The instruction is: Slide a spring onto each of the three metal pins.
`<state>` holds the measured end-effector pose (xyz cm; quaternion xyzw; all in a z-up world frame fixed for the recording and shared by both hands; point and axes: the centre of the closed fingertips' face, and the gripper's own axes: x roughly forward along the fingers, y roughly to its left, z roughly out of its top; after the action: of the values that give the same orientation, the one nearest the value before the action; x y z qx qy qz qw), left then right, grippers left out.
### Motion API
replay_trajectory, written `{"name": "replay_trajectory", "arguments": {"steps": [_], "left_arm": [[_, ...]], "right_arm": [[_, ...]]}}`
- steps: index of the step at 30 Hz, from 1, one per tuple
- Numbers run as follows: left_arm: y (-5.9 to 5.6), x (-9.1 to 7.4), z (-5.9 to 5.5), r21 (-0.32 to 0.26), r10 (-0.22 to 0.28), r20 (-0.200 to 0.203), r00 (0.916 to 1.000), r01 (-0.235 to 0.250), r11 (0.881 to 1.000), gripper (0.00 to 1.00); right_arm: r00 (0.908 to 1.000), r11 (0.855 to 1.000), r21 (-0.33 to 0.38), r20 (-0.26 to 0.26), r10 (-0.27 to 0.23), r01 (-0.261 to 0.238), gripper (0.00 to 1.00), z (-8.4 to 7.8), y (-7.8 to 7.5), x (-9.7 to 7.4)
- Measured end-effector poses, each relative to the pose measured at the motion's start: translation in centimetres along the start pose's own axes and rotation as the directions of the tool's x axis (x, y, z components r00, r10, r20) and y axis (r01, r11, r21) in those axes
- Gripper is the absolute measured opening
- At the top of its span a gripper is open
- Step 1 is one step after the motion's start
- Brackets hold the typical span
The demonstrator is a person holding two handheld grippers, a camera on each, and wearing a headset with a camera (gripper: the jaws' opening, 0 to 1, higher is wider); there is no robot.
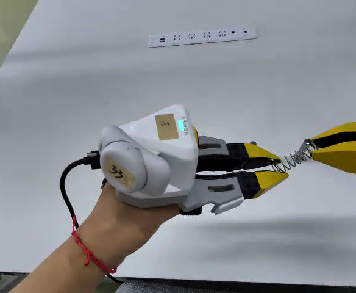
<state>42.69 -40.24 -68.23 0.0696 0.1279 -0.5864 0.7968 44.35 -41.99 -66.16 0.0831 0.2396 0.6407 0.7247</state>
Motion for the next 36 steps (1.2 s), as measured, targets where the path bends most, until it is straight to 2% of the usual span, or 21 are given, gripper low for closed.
{"name": "replay_trajectory", "arguments": {"steps": [19,36], "left_arm": [[-0.6,0.3,-0.3,-0.011,-0.023,-0.008,0.9997,0.023,1.000,0.11],[-1.1,0.4,-0.7,-0.016,-0.029,-0.011,0.9995,0.029,0.999,0.10]], "right_arm": [[0.9964,0.996,-0.088,-0.082,0.023,-0.030,0.12,0.3,1.0,0.6],[0.9801,0.978,-0.197,-0.195,0.035,-0.074,0.12,0.3,2.3,1.4]]}}
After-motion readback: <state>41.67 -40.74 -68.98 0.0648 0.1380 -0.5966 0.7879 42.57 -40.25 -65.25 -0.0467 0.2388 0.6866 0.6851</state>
